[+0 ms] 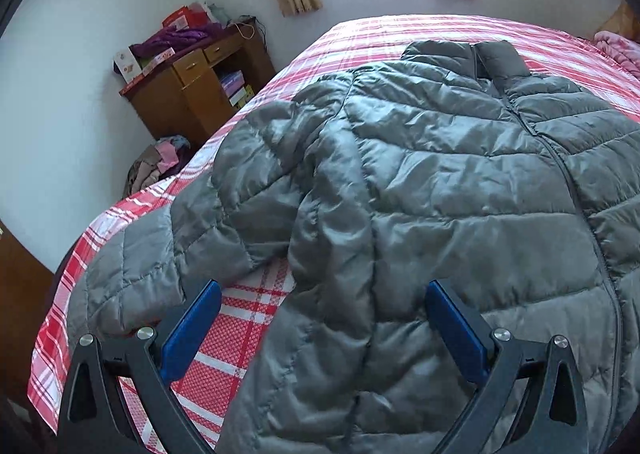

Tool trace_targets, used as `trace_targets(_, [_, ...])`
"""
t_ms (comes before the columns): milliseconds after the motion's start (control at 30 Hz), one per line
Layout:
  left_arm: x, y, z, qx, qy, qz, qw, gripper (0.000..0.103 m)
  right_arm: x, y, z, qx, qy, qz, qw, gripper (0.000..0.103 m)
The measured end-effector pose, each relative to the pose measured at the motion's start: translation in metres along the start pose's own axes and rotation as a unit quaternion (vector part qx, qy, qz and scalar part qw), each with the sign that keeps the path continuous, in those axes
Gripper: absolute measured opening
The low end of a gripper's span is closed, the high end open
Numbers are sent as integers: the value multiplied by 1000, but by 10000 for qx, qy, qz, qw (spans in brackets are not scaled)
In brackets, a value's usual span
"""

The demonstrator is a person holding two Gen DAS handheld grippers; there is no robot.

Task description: Fold large clothes

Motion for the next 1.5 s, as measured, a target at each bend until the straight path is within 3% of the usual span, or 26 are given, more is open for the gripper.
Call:
trace_targets(200, [-9, 14, 13, 173, 80, -116, 9998, 102, -37, 20, 24, 45, 272, -434, 9987, 22])
trace_targets(433, [-35, 24, 33, 205, 261, -297, 9990, 102, -96, 68, 145, -463, 1298, -1261, 9824, 22])
trace_targets(567, [-44, 19, 43, 83, 345, -332, 9988, 102, -98, 81, 223, -801, 1877, -1465, 9679, 22])
trace_targets(767, [-57, 5, 53, -23, 535, -293, 9981, 102, -57, 75, 320, -1278, 2565, -1441, 9472, 22])
trace_targets(967, [-56, -4, 58, -95, 508, -255, 9983, 102, 9, 56, 397, -1781, 2992, -1205, 9297, 22])
trace_targets(1033, [-50, -11, 61, -166, 481, -160, 9986, 102, 32, 46, 417, -1958, 3073, -1079, 9250, 26])
trace_targets(1067, [-48, -14, 64, -195, 479, -117, 9986, 102, 43, 42, 426, -2067, 3096, -984, 9229, 36])
trace_targets(1100, [-45, -16, 67, -227, 475, -85, 9986, 102, 54, 37, 432, -2149, 3131, -876, 9209, 61])
trace_targets(1167, [-42, -19, 74, -332, 465, -46, 9984, 102, 71, 33, 435, -2316, 3160, -687, 9175, 81])
trace_targets(1367, [-48, -9, 83, -459, 627, -47, 9970, 102, 101, 57, 422, -2571, 3575, -491, 8965, 82])
trace_targets(1500, [-62, 10, 46, 150, 648, -146, 9977, 102, 104, 71, 398, -2401, 3786, -662, 8914, 83])
Point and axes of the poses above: each gripper's, at about its wrist camera, not at the fingertips, and y roughly against the way its jaws point, z to its left, x to its underside, the point moved 10 cm from there along -y, roughly the way its jaws point, and after that the axes turned 6 degrees about -z, right-handed, at the moved point
